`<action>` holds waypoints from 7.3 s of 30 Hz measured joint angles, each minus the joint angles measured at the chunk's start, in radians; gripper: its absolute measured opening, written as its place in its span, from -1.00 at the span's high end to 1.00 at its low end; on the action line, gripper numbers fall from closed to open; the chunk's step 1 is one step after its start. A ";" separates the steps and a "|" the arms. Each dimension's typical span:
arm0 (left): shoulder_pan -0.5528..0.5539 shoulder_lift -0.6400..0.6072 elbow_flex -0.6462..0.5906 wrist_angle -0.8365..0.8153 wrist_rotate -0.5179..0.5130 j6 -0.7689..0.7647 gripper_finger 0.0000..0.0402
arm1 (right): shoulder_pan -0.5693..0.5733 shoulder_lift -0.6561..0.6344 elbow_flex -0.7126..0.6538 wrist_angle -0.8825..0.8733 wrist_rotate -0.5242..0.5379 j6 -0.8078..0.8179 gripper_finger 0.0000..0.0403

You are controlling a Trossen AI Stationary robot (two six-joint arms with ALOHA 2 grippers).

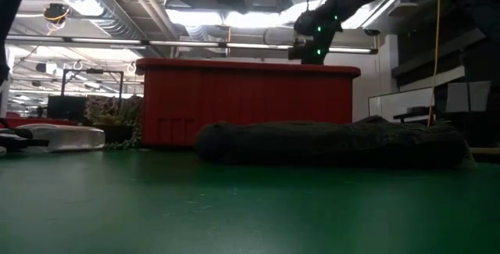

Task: Fold Laundry from Bin
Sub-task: Fold the green shirt

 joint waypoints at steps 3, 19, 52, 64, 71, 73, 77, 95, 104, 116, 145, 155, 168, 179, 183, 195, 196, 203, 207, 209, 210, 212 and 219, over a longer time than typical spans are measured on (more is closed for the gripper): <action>0.014 -0.062 0.000 -0.033 0.000 -0.041 0.54 | 0.001 0.000 0.072 -0.031 -0.007 0.000 0.99; 0.085 -0.328 -0.057 -0.094 0.118 -0.045 0.54 | 0.068 -0.095 0.344 -0.274 -0.326 0.061 0.99; -0.166 -0.396 -0.888 0.705 0.121 -0.206 0.54 | 0.831 -0.651 0.344 -0.322 -0.319 0.380 1.00; -0.385 -0.396 -0.888 0.790 0.111 -0.315 0.54 | 1.122 -0.655 0.344 -0.409 -0.418 0.574 1.00; -0.477 -0.396 -0.888 0.790 -0.038 -0.314 0.54 | 1.280 -0.618 0.343 -0.480 -0.417 0.655 1.00; -0.492 -0.396 -0.888 0.790 -0.084 -0.314 0.54 | 1.327 -0.601 0.343 -0.525 -0.417 0.670 1.00; -0.514 -0.396 -0.888 0.793 -0.151 -0.315 0.54 | 1.408 -0.568 0.343 -0.610 -0.413 0.691 1.00; -0.521 -0.396 -0.888 0.865 -0.168 -0.314 0.54 | 1.873 -0.439 0.343 -0.626 -0.095 0.985 1.00; -0.521 -0.396 -0.888 0.912 -0.176 -0.315 0.54 | 2.091 -0.372 0.343 -0.579 0.094 1.110 1.00; -0.497 -0.241 -0.887 1.243 -0.276 -0.314 0.54 | 2.167 -0.313 0.343 -0.589 0.220 1.096 1.00; -0.386 0.051 -0.888 1.373 -0.294 -0.333 0.44 | 2.166 -0.312 0.343 -0.605 0.282 1.104 0.65; -0.342 0.084 -0.887 1.423 -0.317 -0.333 0.00 | 2.166 -0.312 0.344 -0.700 0.334 1.068 0.27; -0.281 0.243 -0.888 1.628 -0.222 -0.333 -0.02 | 2.001 -0.330 0.333 -0.763 0.456 0.890 0.26; -0.279 0.283 -0.887 1.640 -0.283 -0.286 0.08 | 1.680 -0.340 0.324 -0.765 0.324 0.592 0.26; -0.288 0.283 -0.887 1.632 -0.299 -0.287 0.44 | 1.551 -0.369 0.324 -0.764 0.245 0.465 0.26; -0.397 0.127 -0.888 1.455 -0.440 -0.287 0.98 | 1.128 -0.727 -0.210 -0.689 0.228 0.448 0.26; -0.409 0.095 -0.888 1.421 -0.463 -0.287 0.98 | 1.101 -0.771 -0.286 -0.649 0.228 0.449 0.26; -0.503 -0.098 -0.888 1.284 -0.587 -0.325 0.99 | 0.985 -1.012 -0.732 -0.329 0.112 0.447 0.26; -0.551 -0.170 -0.887 1.276 -0.632 -0.339 0.99 | 0.974 -1.054 -0.914 -0.230 0.019 0.446 0.26; -0.571 -0.186 -0.887 1.272 -0.656 -0.339 0.99 | 0.975 -1.052 -0.982 -0.207 0.019 0.457 0.26; -0.581 -0.190 -0.887 1.269 -0.674 -0.340 0.99 | 0.975 -1.050 -1.010 -0.198 0.019 0.474 0.26; -0.599 -0.191 -0.887 1.268 -0.709 -0.339 1.00 | 0.975 -1.038 -1.056 -0.187 0.014 0.501 0.26; -0.632 -0.190 -0.887 1.199 -0.780 -0.362 1.00 | 0.975 -1.025 -1.119 -0.193 -0.017 0.468 0.26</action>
